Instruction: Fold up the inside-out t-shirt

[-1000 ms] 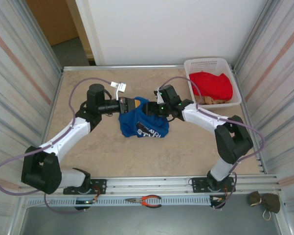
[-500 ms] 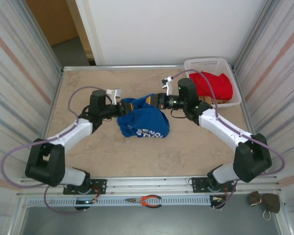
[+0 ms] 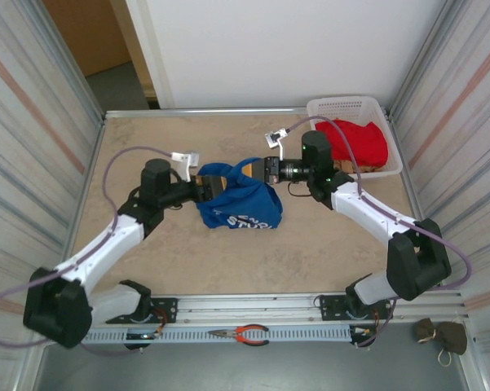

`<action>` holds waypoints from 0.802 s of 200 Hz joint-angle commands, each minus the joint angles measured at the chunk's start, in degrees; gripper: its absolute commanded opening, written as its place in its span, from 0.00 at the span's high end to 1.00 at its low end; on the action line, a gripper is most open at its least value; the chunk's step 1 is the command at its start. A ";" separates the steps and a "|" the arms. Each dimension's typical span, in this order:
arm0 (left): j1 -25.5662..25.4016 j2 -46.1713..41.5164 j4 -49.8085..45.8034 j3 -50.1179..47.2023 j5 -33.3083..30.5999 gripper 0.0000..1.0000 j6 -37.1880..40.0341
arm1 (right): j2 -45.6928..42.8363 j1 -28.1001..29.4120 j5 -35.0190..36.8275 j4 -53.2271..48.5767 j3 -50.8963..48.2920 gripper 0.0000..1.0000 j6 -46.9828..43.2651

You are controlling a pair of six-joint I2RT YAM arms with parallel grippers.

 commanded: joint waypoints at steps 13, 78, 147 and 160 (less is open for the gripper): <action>-0.45 -2.87 5.06 -1.68 2.70 0.36 -1.65 | -1.28 -0.26 -0.37 1.97 -0.70 1.00 0.73; -6.55 7.58 10.53 4.22 6.48 0.56 0.89 | -0.78 -0.24 0.43 2.02 -0.41 1.00 1.18; -7.05 13.61 12.67 8.12 5.29 0.68 1.13 | -0.38 -0.19 0.63 1.70 -0.55 1.00 1.21; -7.07 14.54 12.84 9.01 6.00 0.86 1.13 | -0.11 -0.26 0.70 1.70 -0.57 1.00 1.08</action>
